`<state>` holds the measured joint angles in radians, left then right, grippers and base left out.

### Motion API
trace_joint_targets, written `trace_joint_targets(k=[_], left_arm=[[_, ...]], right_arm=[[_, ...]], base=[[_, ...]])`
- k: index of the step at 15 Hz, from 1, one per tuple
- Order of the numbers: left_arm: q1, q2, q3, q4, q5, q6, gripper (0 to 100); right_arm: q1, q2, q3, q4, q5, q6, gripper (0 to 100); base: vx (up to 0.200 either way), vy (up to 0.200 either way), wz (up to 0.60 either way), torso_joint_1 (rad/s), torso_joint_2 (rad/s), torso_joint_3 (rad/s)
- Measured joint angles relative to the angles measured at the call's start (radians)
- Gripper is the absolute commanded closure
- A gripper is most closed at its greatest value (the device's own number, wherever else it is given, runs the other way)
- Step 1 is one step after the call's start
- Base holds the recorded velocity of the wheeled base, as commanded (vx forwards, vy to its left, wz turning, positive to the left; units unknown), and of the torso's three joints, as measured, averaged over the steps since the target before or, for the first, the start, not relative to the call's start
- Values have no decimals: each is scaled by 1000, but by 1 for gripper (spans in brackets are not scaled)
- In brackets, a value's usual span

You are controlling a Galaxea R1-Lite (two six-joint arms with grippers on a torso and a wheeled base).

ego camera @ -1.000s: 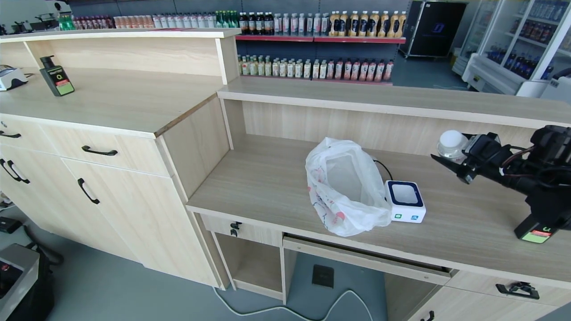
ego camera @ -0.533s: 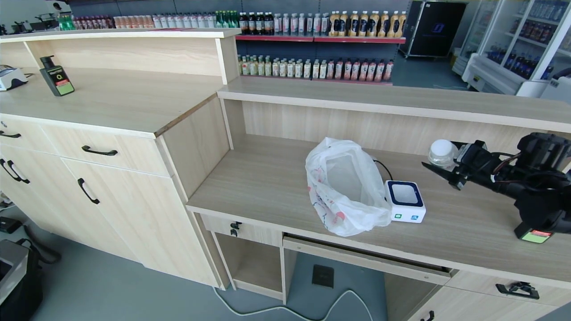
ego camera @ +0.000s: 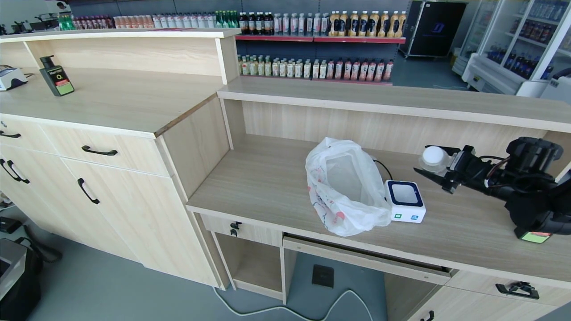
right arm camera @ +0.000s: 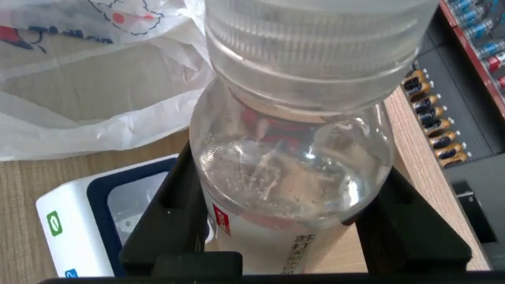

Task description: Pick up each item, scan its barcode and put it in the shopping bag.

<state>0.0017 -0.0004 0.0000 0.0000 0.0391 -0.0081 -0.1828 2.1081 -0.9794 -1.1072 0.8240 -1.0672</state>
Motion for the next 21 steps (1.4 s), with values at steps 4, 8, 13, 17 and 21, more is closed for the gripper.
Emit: trace_joint_targets(k=[4, 8, 13, 17, 21], left_arm=[[-1, 0, 0, 0, 0, 0, 0], [-1, 0, 0, 0, 0, 0, 0], [0, 0, 0, 0, 0, 0, 0], [0, 0, 0, 0, 0, 0, 0], [-1, 0, 0, 0, 0, -1, 0]], right_arm=[[32, 35, -43, 0, 13, 0, 100], [39, 64, -69, 0, 13, 0, 100], [39, 82, -92, 9, 12, 6, 100], [41, 85, -108, 11, 11, 19, 100], [40, 10, -105, 64, -1, 164, 100]], base=[[0, 0, 0, 0, 0, 0], [0, 0, 0, 0, 0, 0], [0, 0, 0, 0, 0, 0], [0, 0, 0, 0, 0, 0], [0, 0, 0, 0, 0, 0]])
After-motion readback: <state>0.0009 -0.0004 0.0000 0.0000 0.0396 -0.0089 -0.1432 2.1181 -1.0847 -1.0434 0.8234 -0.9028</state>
